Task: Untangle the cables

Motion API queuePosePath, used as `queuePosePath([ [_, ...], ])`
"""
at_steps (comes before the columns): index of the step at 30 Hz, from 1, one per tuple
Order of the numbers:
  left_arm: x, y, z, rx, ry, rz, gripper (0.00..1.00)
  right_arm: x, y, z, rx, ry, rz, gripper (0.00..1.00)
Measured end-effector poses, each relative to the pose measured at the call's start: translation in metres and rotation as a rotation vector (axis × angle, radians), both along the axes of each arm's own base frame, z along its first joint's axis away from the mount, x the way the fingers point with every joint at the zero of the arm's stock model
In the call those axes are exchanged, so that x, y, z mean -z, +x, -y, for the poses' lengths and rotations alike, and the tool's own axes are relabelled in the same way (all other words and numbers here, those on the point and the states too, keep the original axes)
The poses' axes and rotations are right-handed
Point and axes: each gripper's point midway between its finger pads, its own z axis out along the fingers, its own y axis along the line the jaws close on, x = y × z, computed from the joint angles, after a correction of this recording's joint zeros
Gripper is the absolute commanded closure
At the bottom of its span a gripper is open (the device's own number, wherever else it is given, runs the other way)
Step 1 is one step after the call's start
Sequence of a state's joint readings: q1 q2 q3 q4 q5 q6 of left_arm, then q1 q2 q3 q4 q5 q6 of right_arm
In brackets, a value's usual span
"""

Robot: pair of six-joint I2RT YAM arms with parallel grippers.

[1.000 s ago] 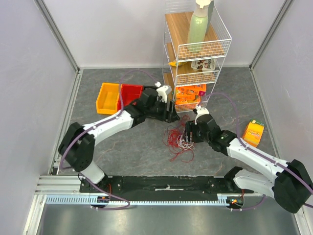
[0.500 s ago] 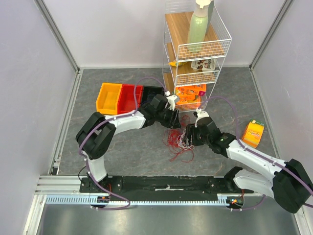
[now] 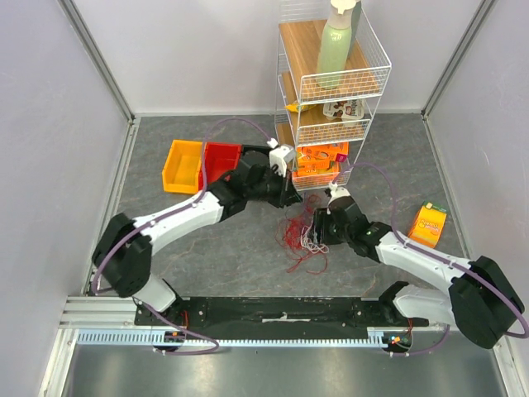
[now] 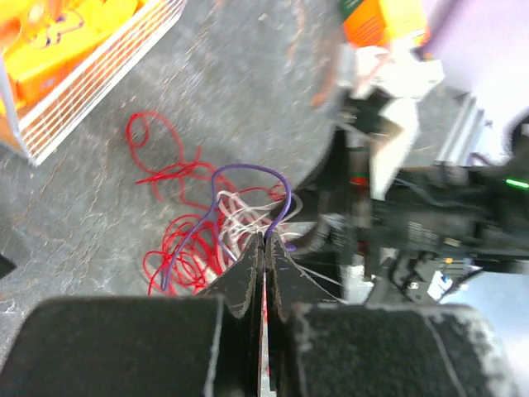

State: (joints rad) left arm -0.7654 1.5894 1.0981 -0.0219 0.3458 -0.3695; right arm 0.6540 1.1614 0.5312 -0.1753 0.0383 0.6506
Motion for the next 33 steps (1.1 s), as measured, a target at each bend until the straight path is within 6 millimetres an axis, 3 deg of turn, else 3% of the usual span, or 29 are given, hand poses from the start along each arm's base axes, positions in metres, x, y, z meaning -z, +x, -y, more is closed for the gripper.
queuePosePath([
  [7, -0.103, -0.040, -0.012, 0.101, -0.195, 0.125, 0.98, -0.006, 0.016, 0.004, 0.067, 0.046, 0.027, 0.56],
  [14, -0.214, -0.088, -0.044, 0.182, -0.370, 0.334, 0.98, 0.012, 0.018, 0.035, 0.196, 0.047, -0.015, 0.78],
  [18, -0.287, -0.094, -0.076, 0.086, -0.424, 0.506, 0.98, 0.016, 0.019, 0.053, 0.269, 0.035, -0.022, 0.80],
  [21, -0.319, -0.083, -0.099, -0.054, -0.413, 0.575, 0.98, 0.016, 0.018, 0.060, 0.292, 0.024, -0.021, 0.79],
  [23, -0.325, -0.070, -0.112, -0.160, -0.382, 0.595, 0.98, 0.014, 0.018, 0.060, 0.291, 0.027, -0.013, 0.78],
  [26, -0.308, -0.042, -0.121, -0.274, -0.298, 0.566, 0.98, 0.007, 0.018, 0.060, 0.275, 0.032, 0.009, 0.76],
  [30, -0.252, 0.020, -0.126, -0.405, -0.137, 0.475, 0.98, 0.005, 0.014, 0.060, 0.239, 0.020, 0.015, 0.76],
  [33, -0.186, 0.063, -0.133, -0.480, -0.001, 0.368, 0.98, 0.002, 0.009, 0.060, 0.210, 0.019, 0.015, 0.75],
])
